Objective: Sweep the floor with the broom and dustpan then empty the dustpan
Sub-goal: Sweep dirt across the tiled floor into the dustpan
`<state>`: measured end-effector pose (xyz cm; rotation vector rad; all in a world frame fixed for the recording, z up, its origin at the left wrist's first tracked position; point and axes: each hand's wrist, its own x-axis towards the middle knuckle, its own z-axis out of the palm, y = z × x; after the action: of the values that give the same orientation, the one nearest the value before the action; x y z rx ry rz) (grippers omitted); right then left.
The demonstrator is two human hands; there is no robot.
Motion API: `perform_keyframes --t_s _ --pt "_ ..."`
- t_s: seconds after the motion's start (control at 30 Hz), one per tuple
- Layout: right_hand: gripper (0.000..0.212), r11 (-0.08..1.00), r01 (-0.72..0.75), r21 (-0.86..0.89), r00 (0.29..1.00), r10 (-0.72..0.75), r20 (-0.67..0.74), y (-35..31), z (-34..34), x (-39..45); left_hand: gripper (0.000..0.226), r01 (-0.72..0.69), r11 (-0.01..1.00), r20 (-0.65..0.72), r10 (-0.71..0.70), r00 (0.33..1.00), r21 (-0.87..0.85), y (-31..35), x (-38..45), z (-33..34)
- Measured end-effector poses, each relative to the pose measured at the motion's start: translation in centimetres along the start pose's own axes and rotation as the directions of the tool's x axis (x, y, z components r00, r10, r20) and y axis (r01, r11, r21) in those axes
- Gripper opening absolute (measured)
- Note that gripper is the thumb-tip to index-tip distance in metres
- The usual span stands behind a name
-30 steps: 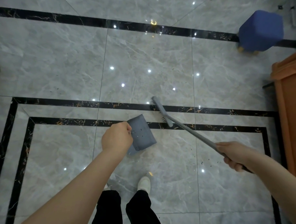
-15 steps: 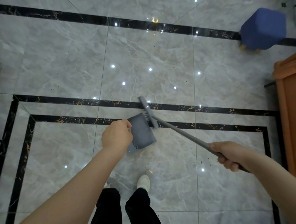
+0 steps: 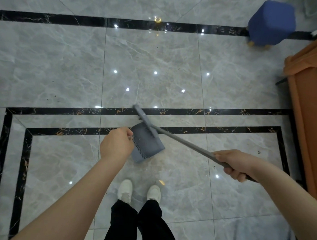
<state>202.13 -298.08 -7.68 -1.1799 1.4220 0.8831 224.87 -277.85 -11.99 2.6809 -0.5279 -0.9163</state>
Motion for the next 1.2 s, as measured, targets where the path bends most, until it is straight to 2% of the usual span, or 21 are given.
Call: perform_keyframes --t_s 0.1,0.17,0.27,0.4,0.5,0.67,0.8,0.93,1.07,1.2 --pt "0.024 0.998 0.065 -0.014 0.988 -0.066 -0.138 -0.5 0.8 0.7 0.026 -0.002 1.000 0.009 0.003 1.000 -0.010 0.0 0.0 0.0" --pt "0.027 0.998 0.052 -0.044 0.985 -0.059 -0.160 -0.9 2.1 1.9 0.026 0.000 1.000 0.014 0.000 1.000 -0.012 -0.1 0.0 0.0" --pt "0.030 0.998 -0.053 -0.041 0.997 0.051 -0.060 -1.0 4.5 3.3 0.025 0.002 1.000 0.021 -0.002 1.000 -0.025 -0.1 0.1 -0.1" --pt "0.015 0.989 -0.124 0.078 0.984 0.113 0.136 0.5 4.6 2.9 0.021 0.008 0.999 0.049 -0.006 0.999 -0.046 -0.2 0.2 -0.1" --pt "0.019 0.977 -0.137 0.165 0.983 0.113 0.144 2.9 3.1 1.7 0.018 0.012 0.997 0.068 -0.007 0.998 -0.070 -0.1 0.1 -0.2" --pt "0.026 0.916 -0.127 0.380 0.991 0.128 0.024 8.4 3.2 0.5 0.023 0.030 0.995 0.117 -0.019 0.993 -0.095 0.5 -0.9 -0.2" --pt "0.029 0.841 -0.104 0.531 0.971 0.201 -0.128 13.4 3.0 -0.2 0.024 -0.028 0.997 0.165 0.040 0.986 -0.073 2.4 -2.1 0.5" --pt "0.023 0.792 -0.036 0.610 0.932 0.247 -0.266 19.3 1.9 -0.8 0.029 -0.153 0.988 0.233 0.156 0.960 -0.034 5.7 -3.6 2.5" --pt "0.018 0.705 -0.011 0.709 0.895 0.323 -0.308 25.3 0.9 -0.7 0.029 -0.286 0.957 0.281 0.265 0.922 0.039 9.3 -5.5 4.9" --pt "0.020 0.665 0.008 0.747 0.847 0.393 -0.359 30.9 0.2 -0.3 0.028 -0.413 0.905 0.334 0.361 0.871 0.099 13.3 -7.5 7.8"
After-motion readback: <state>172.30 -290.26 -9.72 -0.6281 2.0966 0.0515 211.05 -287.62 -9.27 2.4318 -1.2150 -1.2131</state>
